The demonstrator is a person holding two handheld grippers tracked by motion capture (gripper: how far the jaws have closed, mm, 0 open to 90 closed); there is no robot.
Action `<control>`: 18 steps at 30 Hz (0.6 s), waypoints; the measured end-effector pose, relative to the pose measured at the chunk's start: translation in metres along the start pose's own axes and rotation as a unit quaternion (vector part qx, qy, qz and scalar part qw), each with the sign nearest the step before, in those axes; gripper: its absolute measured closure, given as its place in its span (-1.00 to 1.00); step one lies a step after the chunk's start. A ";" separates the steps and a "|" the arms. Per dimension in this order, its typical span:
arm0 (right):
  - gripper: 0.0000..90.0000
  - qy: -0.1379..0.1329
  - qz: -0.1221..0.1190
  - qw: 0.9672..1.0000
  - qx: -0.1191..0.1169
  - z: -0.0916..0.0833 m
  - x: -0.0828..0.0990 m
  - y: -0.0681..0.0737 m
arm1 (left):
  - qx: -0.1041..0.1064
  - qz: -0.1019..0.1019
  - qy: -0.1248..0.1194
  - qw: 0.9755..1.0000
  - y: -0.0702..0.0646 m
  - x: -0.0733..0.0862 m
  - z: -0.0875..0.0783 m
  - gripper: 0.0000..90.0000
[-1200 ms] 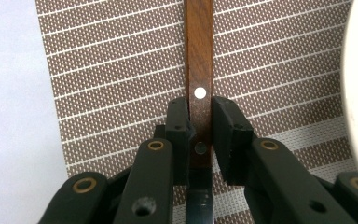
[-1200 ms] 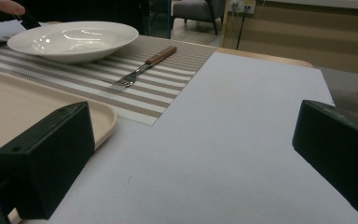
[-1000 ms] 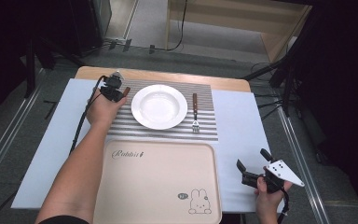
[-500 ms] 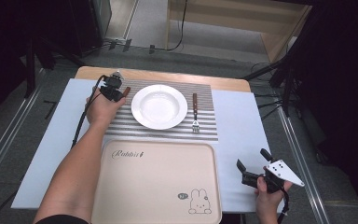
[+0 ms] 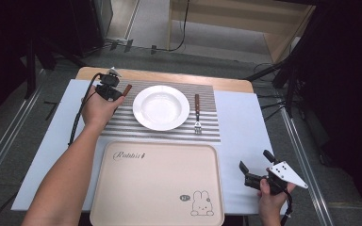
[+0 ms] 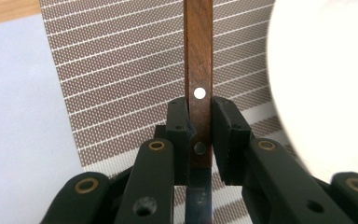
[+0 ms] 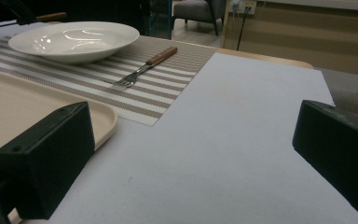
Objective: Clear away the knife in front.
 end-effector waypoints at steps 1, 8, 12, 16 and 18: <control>-1.00 0.001 0.001 1.000 0.000 0.000 0.000 0.000 | 0.009 -0.001 -0.004 1.000 -0.002 0.000 -0.003 0.69; -1.00 -0.001 0.000 1.000 -0.001 0.000 0.000 0.000 | 0.012 0.015 -0.010 1.000 -0.010 0.009 -0.015 0.69; -1.00 -0.002 0.000 1.000 -0.001 0.000 0.000 0.000 | 0.007 0.026 -0.015 1.000 -0.014 0.014 -0.020 0.69; -1.00 -0.001 -0.001 1.000 -0.001 0.000 0.000 0.000 | 0.004 0.037 -0.019 0.999 -0.018 0.019 -0.025 0.69; -1.00 -0.001 -0.001 1.000 -0.001 0.000 0.000 0.000 | 0.004 0.040 -0.021 0.999 -0.019 0.023 -0.028 0.69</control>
Point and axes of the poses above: each handheld gripper's, and its own axes: z roughly forward along the jaws, x roughly out of its underside, y roughly to its left, the point moved 9 cm from there along z, roughly forward along the jaws, and after that the axes turned 8 degrees about y, right-handed, at the moved point
